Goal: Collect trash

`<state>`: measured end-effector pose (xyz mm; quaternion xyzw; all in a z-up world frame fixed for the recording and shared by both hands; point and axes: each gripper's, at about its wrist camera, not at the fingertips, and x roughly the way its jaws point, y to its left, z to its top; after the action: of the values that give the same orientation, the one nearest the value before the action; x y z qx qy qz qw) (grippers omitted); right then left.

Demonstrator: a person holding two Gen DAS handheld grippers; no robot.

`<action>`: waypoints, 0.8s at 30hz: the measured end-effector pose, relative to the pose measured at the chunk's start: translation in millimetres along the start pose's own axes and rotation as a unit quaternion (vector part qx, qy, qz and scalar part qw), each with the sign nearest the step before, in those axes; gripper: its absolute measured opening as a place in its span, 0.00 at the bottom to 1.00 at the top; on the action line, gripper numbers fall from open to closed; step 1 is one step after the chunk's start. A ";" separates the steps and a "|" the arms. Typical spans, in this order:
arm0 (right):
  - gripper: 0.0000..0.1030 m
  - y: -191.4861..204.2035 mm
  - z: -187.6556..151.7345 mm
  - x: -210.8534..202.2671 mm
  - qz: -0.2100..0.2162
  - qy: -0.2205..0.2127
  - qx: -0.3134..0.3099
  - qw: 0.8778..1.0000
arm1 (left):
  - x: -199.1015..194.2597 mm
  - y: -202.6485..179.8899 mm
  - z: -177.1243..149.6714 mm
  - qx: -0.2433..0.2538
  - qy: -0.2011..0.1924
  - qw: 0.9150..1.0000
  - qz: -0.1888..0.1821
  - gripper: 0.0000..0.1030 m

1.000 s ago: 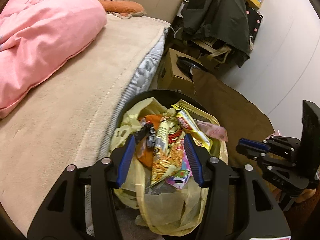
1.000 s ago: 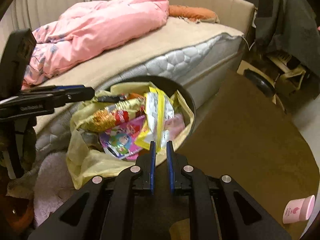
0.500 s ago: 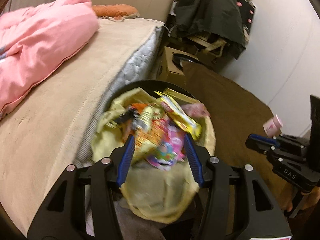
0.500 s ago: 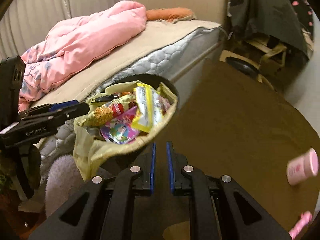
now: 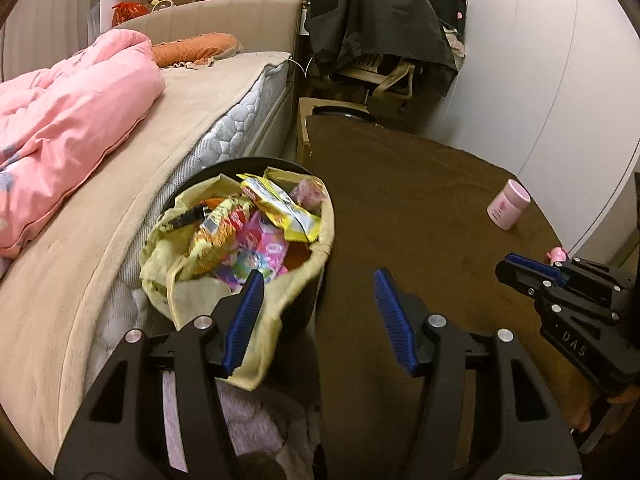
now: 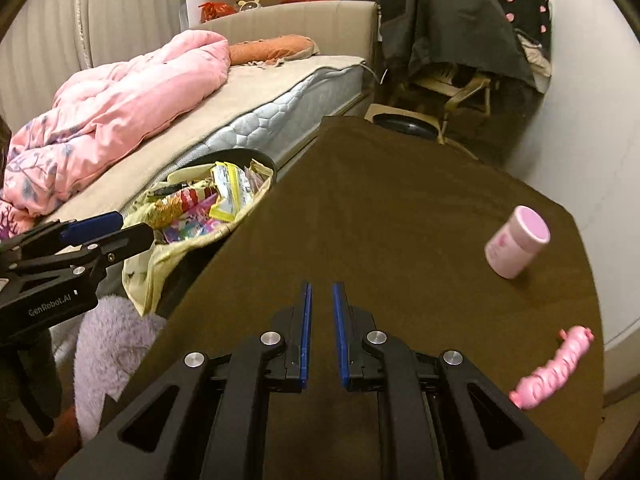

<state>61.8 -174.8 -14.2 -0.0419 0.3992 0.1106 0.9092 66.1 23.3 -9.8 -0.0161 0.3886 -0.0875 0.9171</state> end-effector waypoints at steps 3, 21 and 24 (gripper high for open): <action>0.12 -6.6 -9.0 -8.0 -0.019 0.006 0.025 0.999 | -6.3 -9.5 -4.5 0.002 0.015 1.000 0.011 0.53; 0.12 -3.8 -22.7 -42.1 -0.004 -0.016 0.045 0.999 | -37.1 -25.6 -15.8 0.013 0.007 0.999 0.029 0.52; 0.12 -3.7 -24.0 -43.0 -0.004 -0.015 0.044 0.999 | -37.3 -25.6 -15.8 0.013 0.007 0.999 0.030 0.52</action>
<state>17.3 -189.6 1.2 -0.0014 0.3898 0.0896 0.9166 25.5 5.1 8.2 0.0081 0.3945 -0.0653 0.9165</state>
